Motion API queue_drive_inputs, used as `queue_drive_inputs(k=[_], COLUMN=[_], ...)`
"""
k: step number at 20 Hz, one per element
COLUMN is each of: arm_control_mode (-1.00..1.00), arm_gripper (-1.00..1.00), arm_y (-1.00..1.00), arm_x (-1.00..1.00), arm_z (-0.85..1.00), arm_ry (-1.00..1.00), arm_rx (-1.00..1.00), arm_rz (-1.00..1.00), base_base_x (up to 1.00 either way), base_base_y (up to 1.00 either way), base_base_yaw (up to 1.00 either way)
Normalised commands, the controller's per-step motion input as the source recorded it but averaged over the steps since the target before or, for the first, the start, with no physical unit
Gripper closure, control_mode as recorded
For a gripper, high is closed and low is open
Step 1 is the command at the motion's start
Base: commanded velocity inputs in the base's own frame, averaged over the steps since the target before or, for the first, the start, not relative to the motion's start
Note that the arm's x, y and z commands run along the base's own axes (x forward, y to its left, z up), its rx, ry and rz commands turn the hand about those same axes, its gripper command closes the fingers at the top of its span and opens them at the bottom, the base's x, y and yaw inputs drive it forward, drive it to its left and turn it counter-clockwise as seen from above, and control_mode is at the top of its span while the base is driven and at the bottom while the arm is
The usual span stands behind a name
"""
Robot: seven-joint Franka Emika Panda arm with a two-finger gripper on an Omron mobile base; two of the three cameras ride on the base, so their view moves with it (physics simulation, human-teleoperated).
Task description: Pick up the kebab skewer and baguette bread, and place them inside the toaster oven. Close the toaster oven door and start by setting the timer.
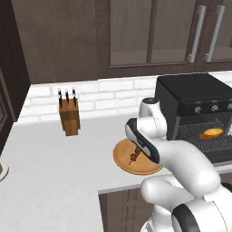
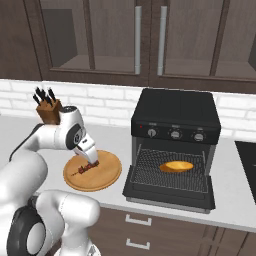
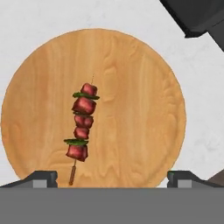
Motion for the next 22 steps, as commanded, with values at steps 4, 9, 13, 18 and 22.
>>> queue_drive_inputs(k=[4,9,13,18,22], arm_control_mode=[-1.00,-1.00,-1.00,-1.00,-1.00], arm_gripper=[-1.00,-1.00,-1.00,-1.00,-1.00], arm_y=[0.16,0.12,0.10,0.00,0.00], arm_x=[0.40,0.36,0.30,0.22,0.03], arm_z=[-0.27,-0.22,-0.36,-0.38,-0.31], arm_ry=[0.03,0.04,0.02,0.00,0.00], arm_rx=[0.00,0.00,0.00,0.00,0.00], arm_rz=[0.03,0.02,0.01,0.00,0.00], base_base_x=[0.00,0.00,0.00,0.00,0.00], base_base_y=[0.00,0.00,0.00,0.00,0.00], base_base_yaw=[0.00,0.00,0.00,0.00,0.00])
